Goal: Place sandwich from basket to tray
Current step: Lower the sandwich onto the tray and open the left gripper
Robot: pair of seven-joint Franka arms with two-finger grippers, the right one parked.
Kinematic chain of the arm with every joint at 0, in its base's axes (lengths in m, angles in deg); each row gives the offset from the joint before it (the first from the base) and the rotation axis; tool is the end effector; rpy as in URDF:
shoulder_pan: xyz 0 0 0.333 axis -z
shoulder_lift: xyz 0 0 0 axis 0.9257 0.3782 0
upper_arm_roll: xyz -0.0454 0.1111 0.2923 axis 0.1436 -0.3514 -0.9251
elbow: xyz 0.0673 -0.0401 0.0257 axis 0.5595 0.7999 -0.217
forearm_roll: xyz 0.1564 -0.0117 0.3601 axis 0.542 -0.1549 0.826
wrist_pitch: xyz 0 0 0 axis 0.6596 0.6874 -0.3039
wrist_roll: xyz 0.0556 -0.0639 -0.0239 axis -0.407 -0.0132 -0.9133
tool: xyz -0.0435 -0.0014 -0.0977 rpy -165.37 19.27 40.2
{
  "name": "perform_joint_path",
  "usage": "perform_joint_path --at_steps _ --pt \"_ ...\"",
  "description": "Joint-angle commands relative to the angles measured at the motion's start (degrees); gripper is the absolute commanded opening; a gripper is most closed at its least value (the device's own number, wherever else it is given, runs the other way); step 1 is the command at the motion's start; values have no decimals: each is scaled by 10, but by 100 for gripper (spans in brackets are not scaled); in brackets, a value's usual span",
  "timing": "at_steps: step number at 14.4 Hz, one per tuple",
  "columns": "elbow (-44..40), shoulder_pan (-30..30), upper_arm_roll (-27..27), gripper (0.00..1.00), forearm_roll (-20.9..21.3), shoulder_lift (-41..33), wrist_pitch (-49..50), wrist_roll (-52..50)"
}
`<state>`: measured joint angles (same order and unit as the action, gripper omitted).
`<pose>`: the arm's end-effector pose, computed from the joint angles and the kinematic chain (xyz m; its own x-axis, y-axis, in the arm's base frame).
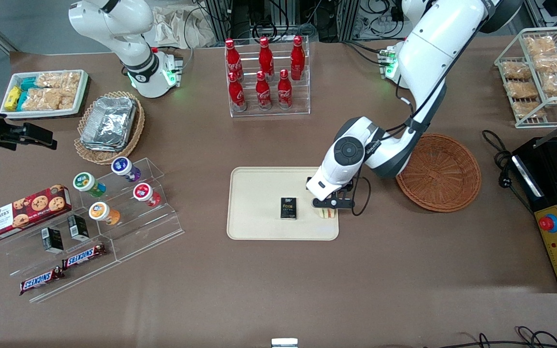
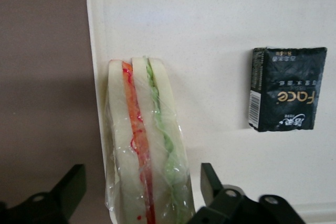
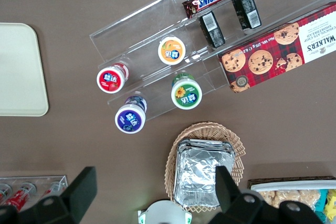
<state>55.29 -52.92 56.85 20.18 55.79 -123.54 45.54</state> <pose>0.5239 -0.3716 0.2252 0.9979 -0.0440 -0.0485 -0.0404 -0.9966 0.0717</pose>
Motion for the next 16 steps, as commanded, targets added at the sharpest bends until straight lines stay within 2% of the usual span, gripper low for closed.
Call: perform_joint_path --at_steps 1,4,8,12,16 --pt "-12 3 -3 99 13 1 7 -12" --pt "-13 1 -4 99 12 -15 14 -14" --pt "-34 -15 -4 99 2 -72 114 -15" --pt "-57 -54 -4 99 -1 -144 191 -45" --pt "-68 -91 -4 99 -11 -198 214 -73"
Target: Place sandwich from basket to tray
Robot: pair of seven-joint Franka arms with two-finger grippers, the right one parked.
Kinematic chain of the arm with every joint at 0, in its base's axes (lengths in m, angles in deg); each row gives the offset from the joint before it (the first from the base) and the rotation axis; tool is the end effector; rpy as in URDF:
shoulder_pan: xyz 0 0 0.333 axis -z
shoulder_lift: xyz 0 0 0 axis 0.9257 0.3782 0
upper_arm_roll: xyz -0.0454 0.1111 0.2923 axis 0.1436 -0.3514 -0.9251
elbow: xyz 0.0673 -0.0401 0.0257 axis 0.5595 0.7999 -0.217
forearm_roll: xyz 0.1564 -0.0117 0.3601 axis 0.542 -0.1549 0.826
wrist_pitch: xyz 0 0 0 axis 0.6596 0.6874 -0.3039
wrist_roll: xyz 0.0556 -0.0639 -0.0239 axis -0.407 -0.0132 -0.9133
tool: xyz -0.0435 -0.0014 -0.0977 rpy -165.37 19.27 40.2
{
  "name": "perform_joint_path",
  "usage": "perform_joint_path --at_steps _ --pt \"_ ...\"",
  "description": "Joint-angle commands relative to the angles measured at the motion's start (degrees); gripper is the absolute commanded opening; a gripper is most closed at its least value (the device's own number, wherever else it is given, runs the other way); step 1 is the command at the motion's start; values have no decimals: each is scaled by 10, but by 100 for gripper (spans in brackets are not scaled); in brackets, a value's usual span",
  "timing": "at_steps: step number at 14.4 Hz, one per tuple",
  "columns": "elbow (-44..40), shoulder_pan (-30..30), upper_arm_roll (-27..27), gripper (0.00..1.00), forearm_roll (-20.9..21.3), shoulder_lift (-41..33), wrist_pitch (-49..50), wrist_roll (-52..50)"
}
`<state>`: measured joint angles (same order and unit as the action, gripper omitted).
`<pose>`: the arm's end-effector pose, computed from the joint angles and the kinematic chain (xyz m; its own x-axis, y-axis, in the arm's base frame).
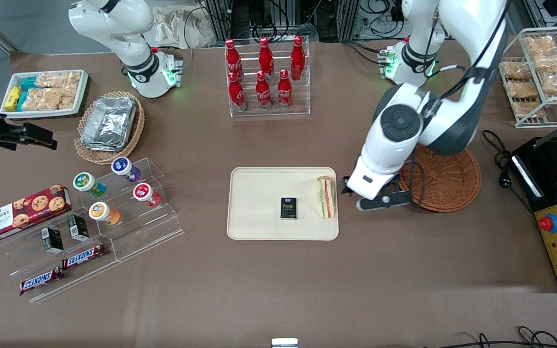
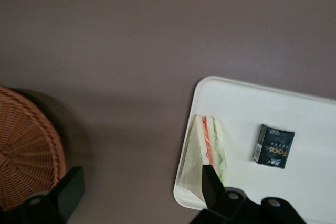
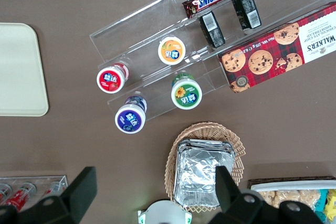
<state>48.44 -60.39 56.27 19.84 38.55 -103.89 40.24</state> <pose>0.5737 -0.2832 0.4295 0.9765 0.2024 0.0747 0.2032 -0.9791 -0.0042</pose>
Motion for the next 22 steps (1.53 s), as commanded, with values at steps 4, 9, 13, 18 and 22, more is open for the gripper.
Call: perform_joint_path --at_steps 4,9,13,18,22 --pt "-42 -35 2 99 -10 -36 74 -18" --pt "-49 -79 2 99 -13 -58 100 2" --pt "-49 -74 -78 99 -60 -99 151 143" --pt "-51 -21 -211 99 -69 -152 242 314" --pt "-59 24 -284 99 -70 -155 273 430"
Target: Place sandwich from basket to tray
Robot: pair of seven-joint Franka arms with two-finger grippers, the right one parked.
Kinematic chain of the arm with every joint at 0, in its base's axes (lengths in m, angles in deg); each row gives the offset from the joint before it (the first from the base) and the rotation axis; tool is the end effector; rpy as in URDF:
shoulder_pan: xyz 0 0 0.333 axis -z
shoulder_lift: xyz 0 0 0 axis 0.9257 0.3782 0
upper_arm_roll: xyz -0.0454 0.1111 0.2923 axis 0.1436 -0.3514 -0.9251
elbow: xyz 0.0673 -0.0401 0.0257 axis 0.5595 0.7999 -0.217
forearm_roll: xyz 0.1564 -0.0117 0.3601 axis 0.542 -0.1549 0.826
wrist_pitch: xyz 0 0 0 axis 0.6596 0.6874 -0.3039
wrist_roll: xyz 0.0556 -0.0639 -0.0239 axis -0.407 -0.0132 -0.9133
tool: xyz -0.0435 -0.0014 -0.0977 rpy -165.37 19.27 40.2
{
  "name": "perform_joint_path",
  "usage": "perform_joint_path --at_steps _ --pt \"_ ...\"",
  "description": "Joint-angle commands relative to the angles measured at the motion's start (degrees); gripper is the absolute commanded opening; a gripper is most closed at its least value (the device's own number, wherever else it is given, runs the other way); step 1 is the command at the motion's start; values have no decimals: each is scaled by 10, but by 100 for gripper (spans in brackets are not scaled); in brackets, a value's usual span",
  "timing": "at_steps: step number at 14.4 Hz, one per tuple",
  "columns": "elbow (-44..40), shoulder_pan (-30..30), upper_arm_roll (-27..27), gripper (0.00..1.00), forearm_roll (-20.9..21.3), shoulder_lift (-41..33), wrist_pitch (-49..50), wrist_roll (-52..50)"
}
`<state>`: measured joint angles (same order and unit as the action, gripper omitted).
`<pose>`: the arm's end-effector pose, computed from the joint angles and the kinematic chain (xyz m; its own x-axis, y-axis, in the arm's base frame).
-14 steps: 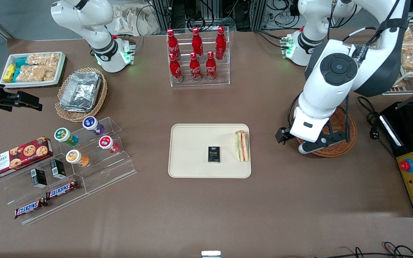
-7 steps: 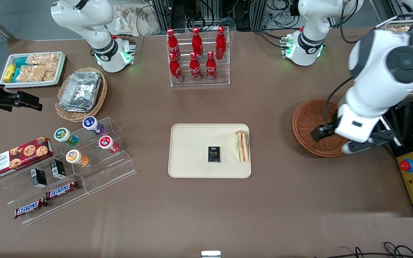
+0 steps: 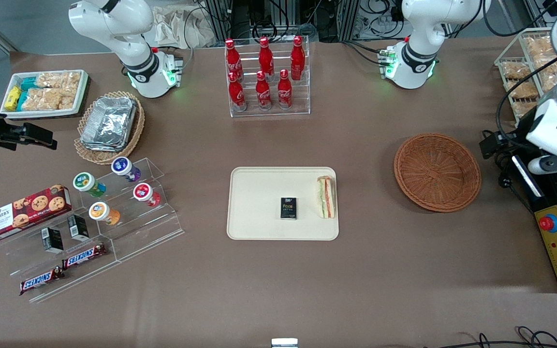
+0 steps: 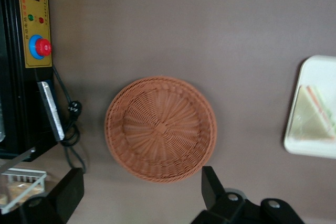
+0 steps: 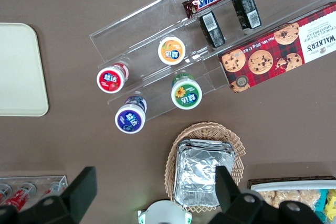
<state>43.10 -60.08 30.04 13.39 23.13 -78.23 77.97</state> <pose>0.5580 -0.0220 0.5869 0.9973 0.0554 -0.0479 0.0522 -0.9964 -0.0661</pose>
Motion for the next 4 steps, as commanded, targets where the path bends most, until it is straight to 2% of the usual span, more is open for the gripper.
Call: perform_joint_path --at_steps 1,4 --pt "-9 21 -23 99 -7 4 18 82" --pt "-8 18 -21 100 -11 8 17 85"
